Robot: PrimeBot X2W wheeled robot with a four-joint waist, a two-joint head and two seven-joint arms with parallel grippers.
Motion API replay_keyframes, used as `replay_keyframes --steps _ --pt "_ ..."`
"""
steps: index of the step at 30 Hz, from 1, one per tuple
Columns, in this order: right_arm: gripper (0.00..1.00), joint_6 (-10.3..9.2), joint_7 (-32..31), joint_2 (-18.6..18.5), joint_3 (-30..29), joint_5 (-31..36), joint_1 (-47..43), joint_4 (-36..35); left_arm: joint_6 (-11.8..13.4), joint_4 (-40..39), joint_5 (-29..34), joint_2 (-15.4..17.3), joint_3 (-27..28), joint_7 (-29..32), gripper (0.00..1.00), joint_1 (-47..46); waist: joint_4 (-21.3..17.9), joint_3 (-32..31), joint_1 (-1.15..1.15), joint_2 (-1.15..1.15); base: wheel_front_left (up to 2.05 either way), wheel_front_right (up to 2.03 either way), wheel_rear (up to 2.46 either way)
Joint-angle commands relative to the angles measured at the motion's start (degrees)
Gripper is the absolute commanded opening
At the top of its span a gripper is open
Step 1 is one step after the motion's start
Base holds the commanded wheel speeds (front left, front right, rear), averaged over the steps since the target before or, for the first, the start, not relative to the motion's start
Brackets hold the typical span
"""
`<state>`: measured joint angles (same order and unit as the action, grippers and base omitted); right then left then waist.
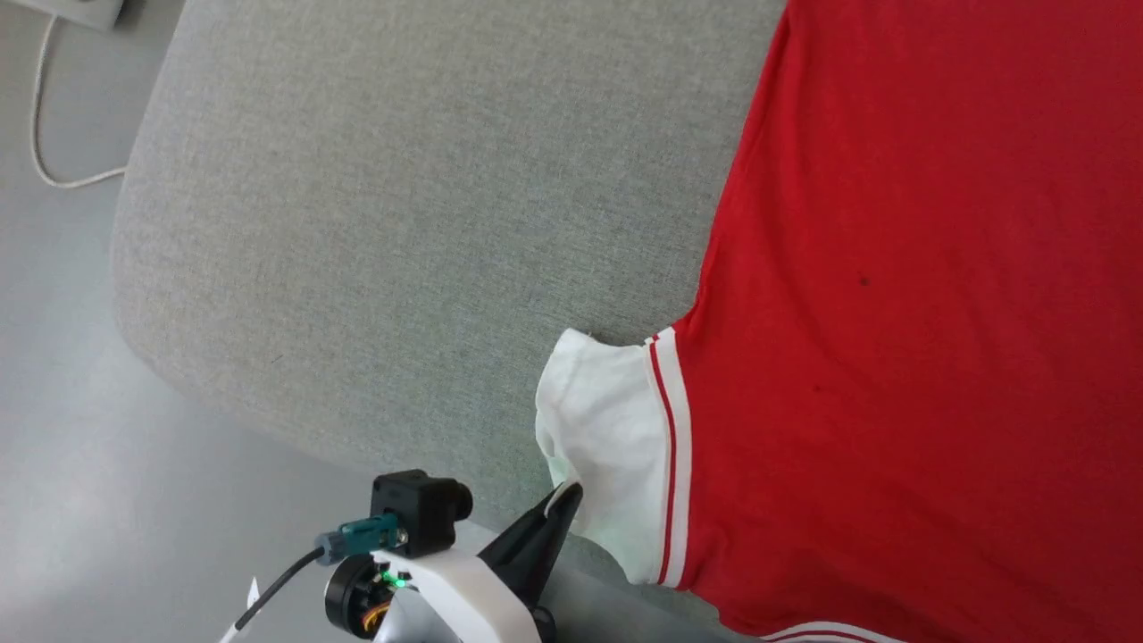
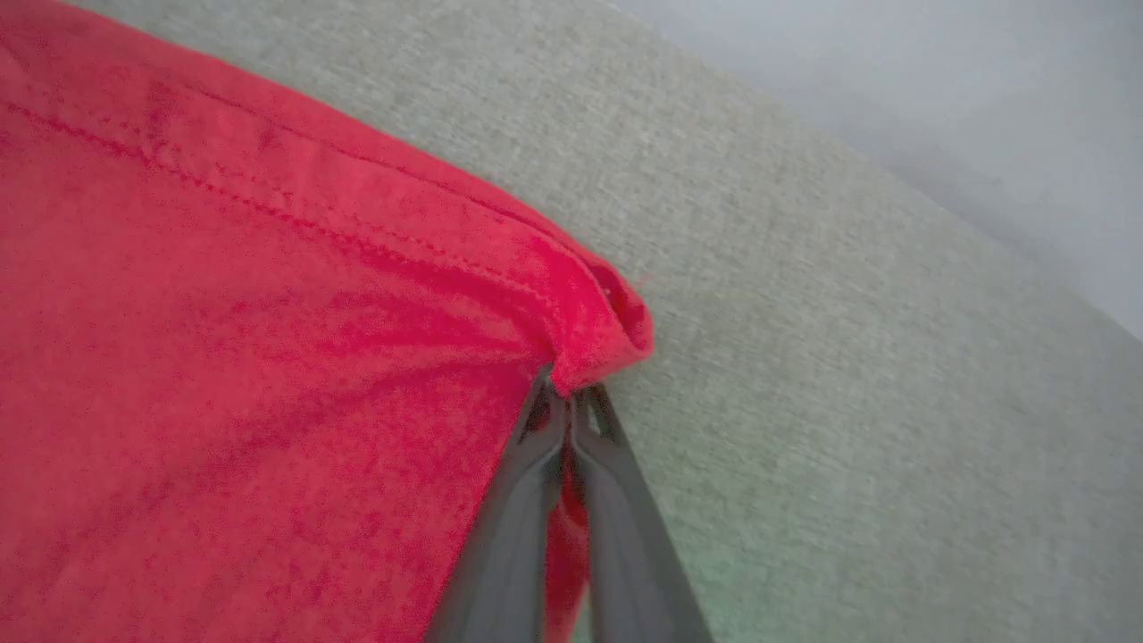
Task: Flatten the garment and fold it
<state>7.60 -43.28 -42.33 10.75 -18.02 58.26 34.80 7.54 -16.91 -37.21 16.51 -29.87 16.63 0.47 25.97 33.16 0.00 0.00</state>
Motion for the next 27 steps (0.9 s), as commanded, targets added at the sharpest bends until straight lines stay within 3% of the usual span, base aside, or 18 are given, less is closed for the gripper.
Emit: replay_keyframes --steps 1,13,19,24,27 --pt "0.0 -0.11 -0.8 0.0 0.6 -0.2 -3.8 2.9 -0.1 0.3 0.3 0.3 0.3 -0.2 0.0 -0.9 -2.5 -3.0 0.0 0.0 0.0 0.0 0.0" --pt "0.0 -0.11 7.2 2.1 3.9 -7.2 -17.3 3.2 2.4 1.8 0.4 4.4 3.3 1.1 0.0 2.5 -14.0 -18.1 0.0 0.0 0.0 0.0 0.0" --pt "0.0 -0.11 7.4 -0.5 5.3 -10.3 -26.9 -3.4 3.8 2.2 0.0 5.6 4.6 0.6 0.0 5.3 -19.2 -24.3 0.0 0.0 0.0 0.0 0.0" --pt "0.0 -0.11 4.8 -2.2 1.6 -11.8 -36.3 -13.1 4.9 2.5 -0.3 6.0 5.8 -0.3 0.0 7.1 -22.1 -27.0 0.0 0.0 0.0 0.0 0.0" --pt "0.0 -0.11 1.8 -1.0 -3.4 -11.9 -42.5 -19.3 5.4 2.7 -1.1 5.7 6.8 -1.2 0.0 8.2 -23.2 -28.0 0.0 0.0 0.0 0.0 0.0"
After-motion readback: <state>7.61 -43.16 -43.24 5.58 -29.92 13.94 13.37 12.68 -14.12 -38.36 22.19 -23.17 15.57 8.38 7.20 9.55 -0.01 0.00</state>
